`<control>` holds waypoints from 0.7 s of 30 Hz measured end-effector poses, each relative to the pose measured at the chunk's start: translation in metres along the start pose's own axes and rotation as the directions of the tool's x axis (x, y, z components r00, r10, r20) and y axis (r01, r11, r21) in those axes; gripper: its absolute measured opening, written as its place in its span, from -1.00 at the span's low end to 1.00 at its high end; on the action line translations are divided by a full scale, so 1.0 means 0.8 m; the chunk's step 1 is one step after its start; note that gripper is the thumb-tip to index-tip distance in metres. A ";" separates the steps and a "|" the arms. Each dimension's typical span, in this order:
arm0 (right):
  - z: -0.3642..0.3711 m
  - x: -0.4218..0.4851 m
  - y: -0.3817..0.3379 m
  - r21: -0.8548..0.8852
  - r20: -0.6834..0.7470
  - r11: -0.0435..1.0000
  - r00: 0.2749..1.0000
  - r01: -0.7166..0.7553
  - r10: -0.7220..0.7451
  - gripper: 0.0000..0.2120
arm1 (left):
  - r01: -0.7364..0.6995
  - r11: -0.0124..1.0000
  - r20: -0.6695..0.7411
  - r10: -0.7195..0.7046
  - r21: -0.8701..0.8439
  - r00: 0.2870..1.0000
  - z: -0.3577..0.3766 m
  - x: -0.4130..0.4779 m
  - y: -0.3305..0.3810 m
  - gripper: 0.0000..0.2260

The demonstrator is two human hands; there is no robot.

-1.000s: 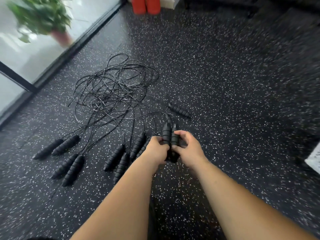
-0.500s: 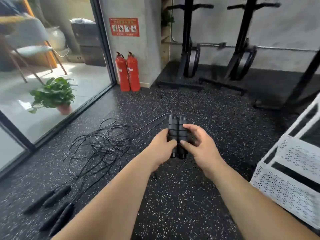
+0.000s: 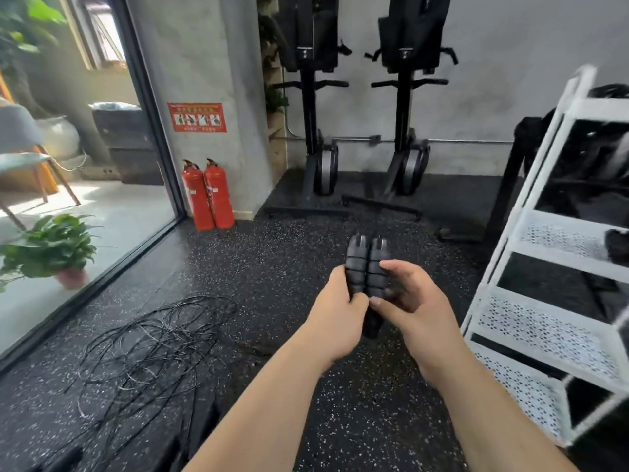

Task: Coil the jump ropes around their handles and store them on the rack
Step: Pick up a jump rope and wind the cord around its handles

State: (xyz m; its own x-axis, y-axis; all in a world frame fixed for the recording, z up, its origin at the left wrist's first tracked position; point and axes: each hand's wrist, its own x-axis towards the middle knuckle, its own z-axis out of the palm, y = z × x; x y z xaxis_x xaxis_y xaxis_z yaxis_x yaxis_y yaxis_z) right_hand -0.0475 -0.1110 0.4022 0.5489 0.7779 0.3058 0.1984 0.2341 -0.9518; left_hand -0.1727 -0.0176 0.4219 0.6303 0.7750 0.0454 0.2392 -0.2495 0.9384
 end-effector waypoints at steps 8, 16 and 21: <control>-0.005 0.025 0.041 -0.206 0.136 0.964 0.971 -0.166 0.196 -0.61 | 0.137 0.988 0.085 -0.131 -0.072 0.988 0.007 0.016 -0.069 -0.58; 0.031 0.053 0.081 -0.253 0.166 0.940 0.947 -0.228 0.275 -0.65 | 0.197 0.980 0.140 -0.196 0.011 0.970 -0.021 0.059 -0.120 -0.39; 0.048 0.067 0.101 -0.340 0.149 0.905 0.935 -0.256 0.321 -0.80 | 0.155 0.962 0.054 -0.171 0.225 0.984 -0.026 0.066 -0.132 -0.47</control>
State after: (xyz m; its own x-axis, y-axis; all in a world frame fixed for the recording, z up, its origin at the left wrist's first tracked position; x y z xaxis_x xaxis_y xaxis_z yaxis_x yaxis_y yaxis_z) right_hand -0.0334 -0.0278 0.3410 0.4558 0.8898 -0.0230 0.3152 -0.1856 -0.9307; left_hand -0.1800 0.0614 0.3322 0.6192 0.7737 -0.1343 0.4935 -0.2505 0.8329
